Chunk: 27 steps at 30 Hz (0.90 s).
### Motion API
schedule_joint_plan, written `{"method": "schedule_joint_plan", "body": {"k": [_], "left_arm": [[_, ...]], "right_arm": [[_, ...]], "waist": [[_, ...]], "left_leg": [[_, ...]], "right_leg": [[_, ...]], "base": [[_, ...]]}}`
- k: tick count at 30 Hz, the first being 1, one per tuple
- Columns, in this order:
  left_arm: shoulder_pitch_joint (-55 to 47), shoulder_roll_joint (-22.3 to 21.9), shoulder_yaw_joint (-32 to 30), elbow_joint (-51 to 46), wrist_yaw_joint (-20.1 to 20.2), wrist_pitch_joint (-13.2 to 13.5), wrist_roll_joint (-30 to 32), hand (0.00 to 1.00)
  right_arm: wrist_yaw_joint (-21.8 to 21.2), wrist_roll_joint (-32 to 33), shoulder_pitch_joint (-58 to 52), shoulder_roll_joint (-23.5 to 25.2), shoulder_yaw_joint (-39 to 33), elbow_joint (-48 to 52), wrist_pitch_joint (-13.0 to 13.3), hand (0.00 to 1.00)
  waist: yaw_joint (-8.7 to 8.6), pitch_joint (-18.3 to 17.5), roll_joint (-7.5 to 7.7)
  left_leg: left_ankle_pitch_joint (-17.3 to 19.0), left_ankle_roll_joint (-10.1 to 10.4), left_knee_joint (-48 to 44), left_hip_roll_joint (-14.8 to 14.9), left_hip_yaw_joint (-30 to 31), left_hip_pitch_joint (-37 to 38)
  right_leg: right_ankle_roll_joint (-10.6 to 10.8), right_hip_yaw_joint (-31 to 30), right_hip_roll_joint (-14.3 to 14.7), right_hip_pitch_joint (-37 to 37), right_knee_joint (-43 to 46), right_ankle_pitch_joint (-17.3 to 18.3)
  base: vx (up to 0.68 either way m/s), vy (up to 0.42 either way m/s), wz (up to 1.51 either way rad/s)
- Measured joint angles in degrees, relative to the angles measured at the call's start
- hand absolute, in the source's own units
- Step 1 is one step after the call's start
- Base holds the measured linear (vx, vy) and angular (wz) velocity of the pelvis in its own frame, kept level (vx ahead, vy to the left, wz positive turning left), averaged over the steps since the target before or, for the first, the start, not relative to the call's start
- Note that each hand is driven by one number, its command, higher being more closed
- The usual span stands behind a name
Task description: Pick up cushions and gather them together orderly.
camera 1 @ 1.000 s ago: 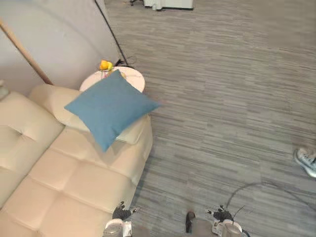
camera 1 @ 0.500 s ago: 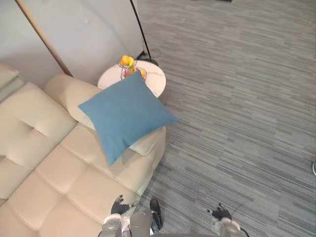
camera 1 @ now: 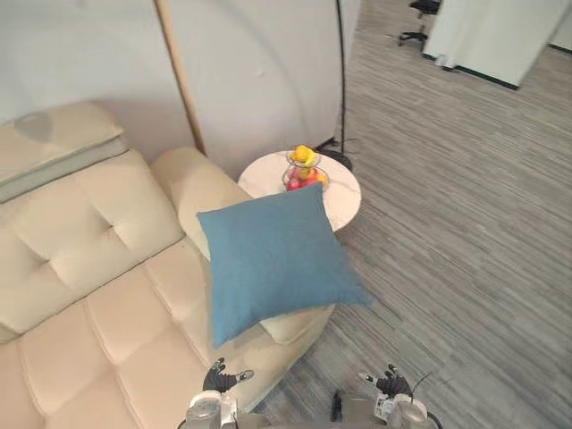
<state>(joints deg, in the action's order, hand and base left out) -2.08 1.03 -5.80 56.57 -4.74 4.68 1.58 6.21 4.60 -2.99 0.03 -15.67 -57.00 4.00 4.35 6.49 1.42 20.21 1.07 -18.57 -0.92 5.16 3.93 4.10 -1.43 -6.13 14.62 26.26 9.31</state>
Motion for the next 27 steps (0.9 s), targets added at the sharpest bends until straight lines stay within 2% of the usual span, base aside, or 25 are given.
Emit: {"method": "schedule_joint_plan", "body": {"k": [1,2,3,4,5,6,8,9,10,11,12,13,15,16,19,21,27], "left_arm": [[-0.27,-0.98,0.02,-0.11,0.00,0.13,0.08,0.00],[-1.09,-1.85,-0.04,-0.16,-0.02,0.12,0.12,0.00],[-1.13,-2.06,-0.02,-0.18,0.00,0.11,0.19,0.00],[-0.66,-2.58,-0.02,-0.46,0.01,0.05,0.54,0.00],[-0.32,-2.98,-0.03,-1.07,0.05,0.04,0.55,0.00],[-0.34,-3.08,-0.01,-1.54,0.03,0.05,0.55,0.00],[-0.34,-3.12,0.65,-2.00,0.02,0.09,0.56,0.00],[-0.27,-3.31,1.12,-1.99,0.04,0.10,0.61,0.00],[0.00,-3.85,1.59,-1.89,0.06,0.07,0.63,0.00],[0.42,-3.84,2.86,-1.35,0.17,0.04,0.66,0.00],[0.79,-3.73,2.97,-0.81,0.14,0.04,0.67,0.00],[0.99,-3.61,3.09,-0.71,0.07,0.03,0.68,0.00],[1.34,-1.91,4.50,-0.68,-0.01,0.03,0.70,0.00],[1.29,-1.35,4.70,-0.37,0.00,0.04,0.76,0.00],[1.15,-0.63,4.71,1.11,-0.01,0.04,0.94,0.00],[0.88,-0.09,4.72,1.78,-0.02,0.03,0.95,0.00],[0.76,0.90,3.42,2.67,-0.10,0.03,0.93,0.00]], "right_arm": [[0.08,0.04,-0.42,-0.63,-0.94,0.03,-0.04,0.00],[0.20,0.07,-0.49,-0.90,-1.82,0.05,0.01,0.00],[0.23,0.13,-0.48,-1.10,-2.07,0.13,0.04,0.00],[0.44,0.55,-0.38,-1.21,-2.19,0.91,0.02,0.00],[0.65,0.56,-0.51,-1.21,-2.19,1.47,-0.04,0.00],[0.67,0.64,-0.61,-1.04,-2.10,1.46,-0.09,0.00],[0.70,2.23,-0.76,-0.54,-2.03,2.02,-0.08,0.00],[0.72,2.38,-0.79,-0.54,-2.04,2.23,0.02,0.00],[0.75,2.79,-0.81,-0.60,-2.10,2.33,0.06,0.00],[0.81,3.10,-1.22,-0.58,-2.17,2.30,0.02,0.00],[0.87,3.35,-1.83,-0.62,-2.30,2.20,-0.09,0.00],[1.00,3.37,-1.89,-0.36,-2.35,2.25,-0.08,0.00],[0.93,3.35,-1.79,0.28,-2.32,2.03,-0.09,0.00],[0.93,3.35,-1.93,0.39,-2.36,2.00,-0.09,0.00],[0.93,3.30,-2.65,0.36,-2.74,1.95,-0.08,0.00],[0.93,3.22,-2.84,0.36,-3.89,1.32,-0.08,0.00],[1.12,2.47,-3.30,-0.47,-6.12,-0.47,-0.07,0.00]], "waist": [[0.00,-0.97,-1.70],[-0.10,-1.77,-2.73],[-0.53,-2.10,-3.35],[-1.14,-1.59,-4.02],[-0.93,-0.88,-4.36],[-0.66,-0.74,-4.24],[-0.77,-0.46,-3.59],[-0.90,-0.47,-3.47],[-1.10,-0.51,-3.27],[-1.19,-0.53,-3.32],[-1.16,-0.72,-3.15],[-1.17,-0.85,-2.49],[-0.93,-0.56,-0.99],[-1.00,-0.65,-0.76],[-1.18,-1.20,-0.68],[-1.25,-2.24,-0.86],[-1.29,-2.30,-0.74]], "left_leg": [[0.79,1.20,-0.59,1.72,1.88,-0.38],[1.06,1.73,-1.73,3.11,2.97,-1.41],[1.07,1.84,-3.92,4.01,2.92,-3.21],[0.28,3.30,-9.24,5.41,2.06,-6.82],[-1.00,5.49,-14.98,7.07,-0.27,-9.55],[-1.33,6.18,-17.64,8.53,-2.71,-10.75],[-1.65,4.92,-19.08,12.69,-12.11,-11.19],[-2.17,4.05,-17.69,13.49,-14.68,-11.35],[-3.28,2.30,-13.92,14.03,-17.88,-11.99],[-6.03,1.19,-8.68,14.38,-20.32,-11.89],[-7.65,3.59,-4.98,13.61,-21.01,-11.56],[-8.52,4.47,-2.64,12.44,-20.93,-10.69],[-9.29,4.29,0.49,10.53,-20.52,-9.58],[-9.47,4.00,0.72,9.95,-20.45,-8.99],[-10.44,3.44,4.47,8.03,-21.06,-5.57],[-12.48,3.01,8.25,6.97,-21.57,-4.40],[-16.21,2.50,14.29,5.46,-21.72,-2.33]], "right_leg": [[-1.08,3.07,0.63,-0.59,0.75,2.14],[-1.77,5.66,0.95,-0.82,0.56,3.14],[-2.20,7.56,1.07,-0.87,0.41,3.54],[-2.81,9.95,1.54,-1.89,-0.06,3.94],[-3.23,11.71,2.12,-4.07,-1.68,3.88],[-3.63,12.63,2.38,-5.68,-2.82,3.87],[-4.40,15.51,2.05,-10.15,-5.91,3.82],[-4.40,16.17,1.74,-10.88,-6.68,3.82],[-4.37,17.27,0.93,-11.32,-7.40,3.82],[-4.25,18.50,0.54,-11.56,-7.71,3.76],[-3.23,19.19,0.15,-11.53,-7.79,3.88],[-2.56,19.41,-0.48,-11.48,-8.36,3.68],[-1.51,19.49,-1.36,-12.26,-9.94,2.94],[-1.37,19.49,-1.82,-13.10,-10.47,2.85],[-0.28,19.03,-2.61,-15.61,-12.65,2.10],[-0.07,18.63,-2.81,-15.68,-14.76,0.49],[-0.29,18.35,-2.35,-16.75,-18.93,-2.63]], "base": [[0.31,-0.364,1.22],[0.30,-0.309,1.00],[0.30,-0.298,1.12],[0.29,-0.298,1.11],[0.24,-0.267,0.94],[0.18,-0.214,0.55],[0.16,-0.152,0.39],[0.12,-0.064,0.41],[0.13,-0.026,0.47],[0.12,0.032,0.62],[0.11,0.053,0.62],[0.10,0.075,0.53],[0.07,0.099,0.30],[0.06,0.094,0.10],[0.05,0.070,-0.03],[0.02,0.054,-0.06],[-0.05,0.025,-0.03]]}}
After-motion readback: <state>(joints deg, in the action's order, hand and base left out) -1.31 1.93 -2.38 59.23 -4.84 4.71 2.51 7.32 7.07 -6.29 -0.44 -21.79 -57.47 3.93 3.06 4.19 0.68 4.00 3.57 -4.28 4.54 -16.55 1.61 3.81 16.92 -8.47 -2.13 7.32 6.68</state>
